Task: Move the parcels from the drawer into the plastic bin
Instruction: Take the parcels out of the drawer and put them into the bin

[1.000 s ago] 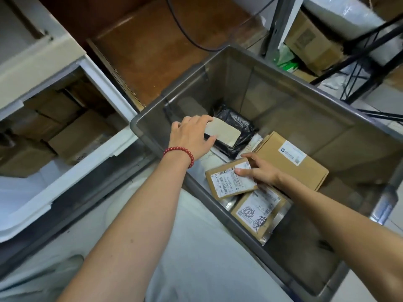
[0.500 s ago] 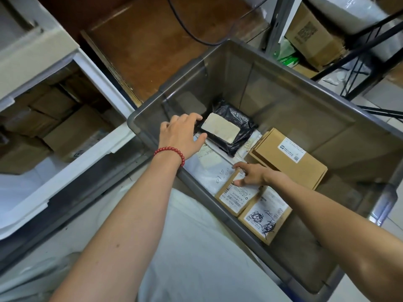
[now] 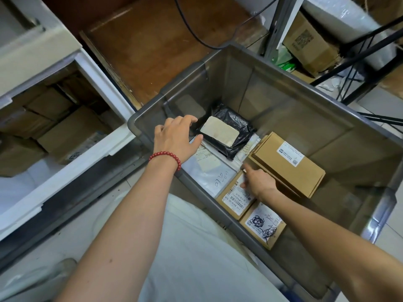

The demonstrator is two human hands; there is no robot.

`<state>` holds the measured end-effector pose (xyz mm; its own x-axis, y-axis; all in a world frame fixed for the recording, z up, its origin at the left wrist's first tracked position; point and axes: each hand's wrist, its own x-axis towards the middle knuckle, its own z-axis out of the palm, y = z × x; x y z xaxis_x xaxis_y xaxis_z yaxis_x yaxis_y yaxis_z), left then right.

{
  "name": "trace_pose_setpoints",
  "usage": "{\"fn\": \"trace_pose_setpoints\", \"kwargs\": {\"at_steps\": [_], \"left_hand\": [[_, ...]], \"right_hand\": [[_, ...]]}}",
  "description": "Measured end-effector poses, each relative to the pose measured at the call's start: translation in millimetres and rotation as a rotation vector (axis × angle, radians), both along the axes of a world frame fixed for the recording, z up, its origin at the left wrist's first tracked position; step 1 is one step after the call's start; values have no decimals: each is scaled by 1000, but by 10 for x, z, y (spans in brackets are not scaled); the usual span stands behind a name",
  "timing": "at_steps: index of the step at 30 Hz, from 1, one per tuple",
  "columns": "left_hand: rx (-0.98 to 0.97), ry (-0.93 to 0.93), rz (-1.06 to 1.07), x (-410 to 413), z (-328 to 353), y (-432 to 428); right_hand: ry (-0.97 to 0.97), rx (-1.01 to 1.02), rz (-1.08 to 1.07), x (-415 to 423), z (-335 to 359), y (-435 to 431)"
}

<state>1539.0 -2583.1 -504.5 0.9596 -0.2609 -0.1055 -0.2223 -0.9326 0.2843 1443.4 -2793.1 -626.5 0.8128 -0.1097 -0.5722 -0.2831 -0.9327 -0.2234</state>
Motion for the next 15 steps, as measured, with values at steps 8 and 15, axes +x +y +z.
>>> {"fn": "trace_pose_setpoints", "kwargs": {"at_steps": [8,15], "left_hand": [[65,-159,-2,-110,2,210],[45,-245,95,-331,121,428]], "right_hand": [[-250,-132,125,-330,-26,18],[-125,-173,233,-179,324,-183]]}}
